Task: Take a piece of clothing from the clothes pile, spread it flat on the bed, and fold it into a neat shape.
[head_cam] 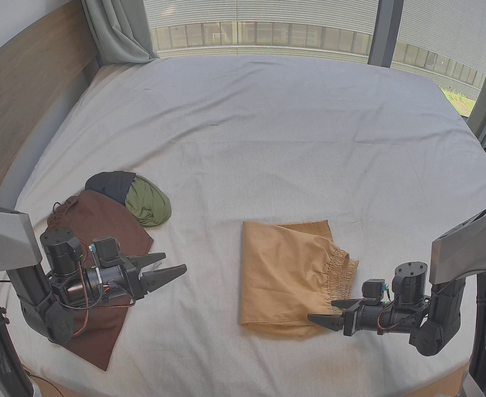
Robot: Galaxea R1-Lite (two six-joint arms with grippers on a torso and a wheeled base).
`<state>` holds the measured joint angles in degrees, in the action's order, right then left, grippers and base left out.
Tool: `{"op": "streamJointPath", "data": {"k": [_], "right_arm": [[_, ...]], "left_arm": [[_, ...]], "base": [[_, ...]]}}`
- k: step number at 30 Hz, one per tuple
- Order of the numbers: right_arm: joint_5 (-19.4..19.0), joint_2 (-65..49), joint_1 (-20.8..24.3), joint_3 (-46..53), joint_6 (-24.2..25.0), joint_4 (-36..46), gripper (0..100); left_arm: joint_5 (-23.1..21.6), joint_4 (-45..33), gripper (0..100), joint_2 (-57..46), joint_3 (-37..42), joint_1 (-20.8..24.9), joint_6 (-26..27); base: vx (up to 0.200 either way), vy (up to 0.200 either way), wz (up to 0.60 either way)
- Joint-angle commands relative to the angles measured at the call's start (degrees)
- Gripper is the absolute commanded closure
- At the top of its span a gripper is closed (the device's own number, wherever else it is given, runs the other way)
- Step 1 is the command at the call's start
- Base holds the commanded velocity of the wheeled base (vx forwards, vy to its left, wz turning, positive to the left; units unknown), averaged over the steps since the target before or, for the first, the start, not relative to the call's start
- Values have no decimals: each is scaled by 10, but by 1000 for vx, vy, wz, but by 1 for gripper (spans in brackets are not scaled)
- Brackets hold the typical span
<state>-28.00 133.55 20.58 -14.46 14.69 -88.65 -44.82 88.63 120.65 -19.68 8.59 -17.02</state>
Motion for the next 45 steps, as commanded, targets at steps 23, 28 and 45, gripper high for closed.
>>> {"op": "streamJointPath", "data": {"k": [23, 28, 45], "right_arm": [[4, -70, -21, 28, 1, 3, 0], [2, -93, -44, 66, -5, 3, 0], [3, 3, -93, 46, -49, 3, 0]], "left_arm": [[-51, 1, 0, -54, 44, -48, 291], [-49, 1, 0, -52, 43, -49, 291], [-47, 1, 0, -50, 50, -38, 291]], "base": [[0, 0, 0], [0, 0, 0], [0, 0, 0]]}}
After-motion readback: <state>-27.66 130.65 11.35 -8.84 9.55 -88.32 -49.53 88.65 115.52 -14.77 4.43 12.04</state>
